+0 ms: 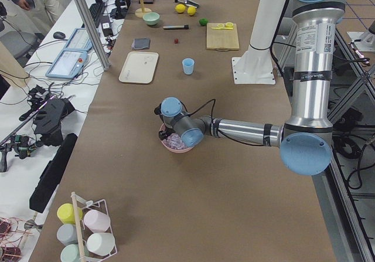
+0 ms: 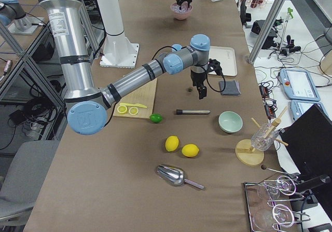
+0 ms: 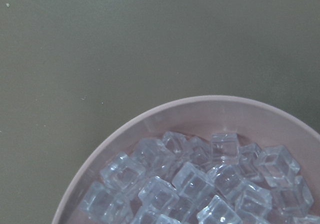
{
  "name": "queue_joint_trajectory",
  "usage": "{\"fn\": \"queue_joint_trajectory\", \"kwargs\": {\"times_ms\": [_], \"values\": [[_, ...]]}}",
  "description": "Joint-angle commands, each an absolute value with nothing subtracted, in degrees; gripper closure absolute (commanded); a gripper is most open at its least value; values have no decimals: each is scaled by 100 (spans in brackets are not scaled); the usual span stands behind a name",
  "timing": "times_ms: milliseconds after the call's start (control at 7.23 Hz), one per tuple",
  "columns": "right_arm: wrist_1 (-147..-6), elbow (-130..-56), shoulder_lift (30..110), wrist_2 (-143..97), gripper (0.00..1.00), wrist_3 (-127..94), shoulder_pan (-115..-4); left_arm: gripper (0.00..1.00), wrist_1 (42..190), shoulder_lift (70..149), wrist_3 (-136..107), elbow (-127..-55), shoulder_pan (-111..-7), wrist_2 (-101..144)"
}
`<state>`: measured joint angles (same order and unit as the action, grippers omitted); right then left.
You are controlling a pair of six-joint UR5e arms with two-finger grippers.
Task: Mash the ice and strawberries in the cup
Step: 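Close the left gripper on an ice cube and lift it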
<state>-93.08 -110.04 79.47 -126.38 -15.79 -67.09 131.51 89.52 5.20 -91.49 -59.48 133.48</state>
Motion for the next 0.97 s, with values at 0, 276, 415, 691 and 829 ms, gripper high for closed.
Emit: {"fn": "queue_joint_trajectory", "kwargs": {"times_ms": [0,276,415,691,829], "values": [[-9299,-11004,7963,-12630,0,-1582,-6697,3,13157,8991,536,-9176,-5652,13061],[-9299,-11013,7972,-12630,0,-1573,-6706,29,13157,8895,545,-9316,-5660,13157],[-9308,-11030,7989,-12630,0,-1582,-6706,83,13149,8877,545,-9308,-5660,13270],[-9299,-11083,8016,-12639,0,-1617,-6697,100,13148,8877,554,-9308,-5739,13280],[-9308,-11083,8016,-12639,0,-1626,-6697,100,13148,8894,554,-9316,-5818,13428]]}}
